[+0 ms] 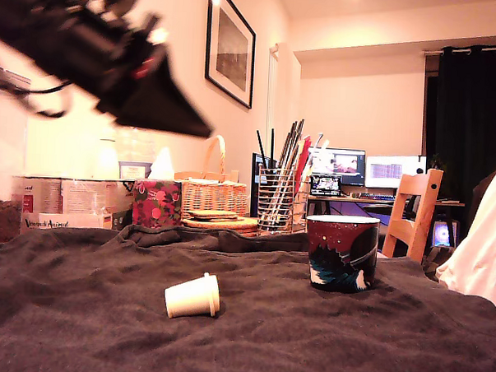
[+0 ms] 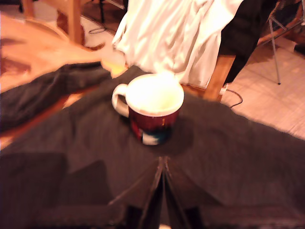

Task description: Pick up the coffee capsules on the table and drop them inside the coffee cup

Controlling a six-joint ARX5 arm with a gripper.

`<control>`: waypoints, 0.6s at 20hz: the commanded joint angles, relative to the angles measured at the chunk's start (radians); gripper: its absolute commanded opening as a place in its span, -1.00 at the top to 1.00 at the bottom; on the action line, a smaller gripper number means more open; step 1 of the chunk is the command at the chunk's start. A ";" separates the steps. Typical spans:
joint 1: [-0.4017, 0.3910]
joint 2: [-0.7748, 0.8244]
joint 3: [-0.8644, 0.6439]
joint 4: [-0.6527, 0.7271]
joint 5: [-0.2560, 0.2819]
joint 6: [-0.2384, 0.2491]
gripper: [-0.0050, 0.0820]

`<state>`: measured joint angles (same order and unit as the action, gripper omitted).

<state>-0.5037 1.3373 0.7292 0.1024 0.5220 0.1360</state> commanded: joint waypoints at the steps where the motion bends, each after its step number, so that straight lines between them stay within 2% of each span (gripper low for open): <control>1: 0.010 -0.029 -0.051 0.011 0.003 0.010 0.94; 8: 0.035 -0.109 -0.238 0.066 0.006 0.011 0.94; 12: 0.034 -0.115 -0.311 0.112 0.035 0.003 0.94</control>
<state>-0.4706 1.2366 0.4416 0.1986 0.5510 0.1394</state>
